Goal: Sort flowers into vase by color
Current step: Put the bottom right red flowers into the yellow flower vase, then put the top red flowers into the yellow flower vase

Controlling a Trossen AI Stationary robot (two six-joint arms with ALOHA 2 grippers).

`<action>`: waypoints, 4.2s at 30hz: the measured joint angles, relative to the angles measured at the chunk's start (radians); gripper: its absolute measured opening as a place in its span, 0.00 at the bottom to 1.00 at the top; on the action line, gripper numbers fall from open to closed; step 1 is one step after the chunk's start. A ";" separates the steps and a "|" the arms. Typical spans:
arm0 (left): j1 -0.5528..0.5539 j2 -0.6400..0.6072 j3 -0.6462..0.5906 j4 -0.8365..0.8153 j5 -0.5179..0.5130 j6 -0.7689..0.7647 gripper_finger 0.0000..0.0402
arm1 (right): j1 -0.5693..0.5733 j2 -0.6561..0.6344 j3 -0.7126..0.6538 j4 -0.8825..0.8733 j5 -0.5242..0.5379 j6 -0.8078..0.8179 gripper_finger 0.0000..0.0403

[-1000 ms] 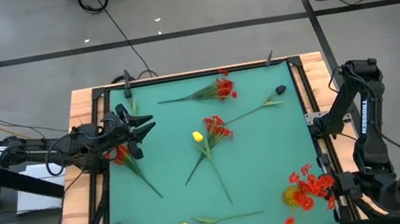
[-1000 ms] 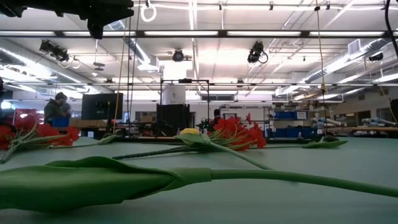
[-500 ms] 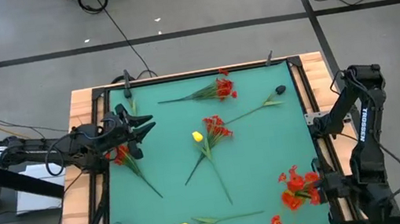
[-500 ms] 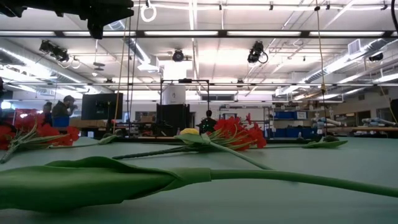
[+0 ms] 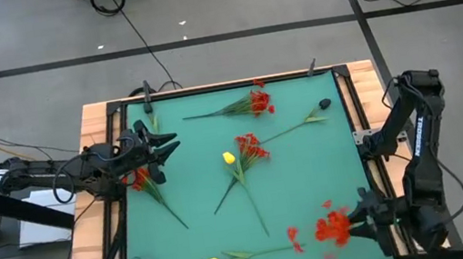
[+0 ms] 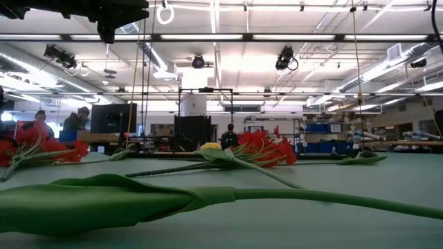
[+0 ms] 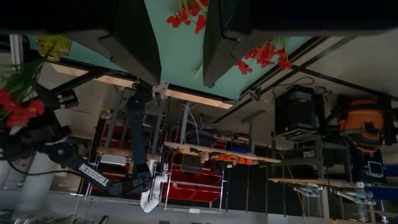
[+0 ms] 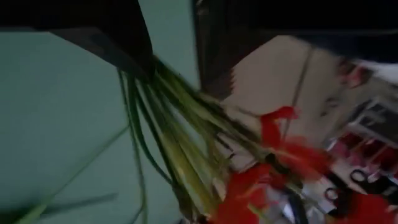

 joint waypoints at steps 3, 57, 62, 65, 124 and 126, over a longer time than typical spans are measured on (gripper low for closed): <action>0.000 0.000 0.000 0.000 0.000 0.000 0.31 | 0.000 -0.054 0.000 -0.006 -0.081 0.018 0.38; 0.000 0.000 0.000 0.000 0.000 0.000 0.31 | -1.497 0.201 0.001 0.601 -0.639 0.059 0.39; 0.000 0.000 0.000 0.000 0.000 0.000 0.31 | -1.638 0.416 0.001 0.814 -0.766 0.192 0.39; 0.000 0.000 0.000 0.000 0.000 0.000 0.31 | -1.710 0.540 0.001 0.946 -0.829 0.336 0.39; 0.000 0.000 0.000 0.007 0.000 0.000 0.31 | -1.877 0.967 0.851 -0.397 -0.933 -1.972 0.57; 0.000 0.000 0.000 0.006 0.000 0.000 0.31 | -1.879 0.977 0.854 -0.397 -0.919 -1.979 0.52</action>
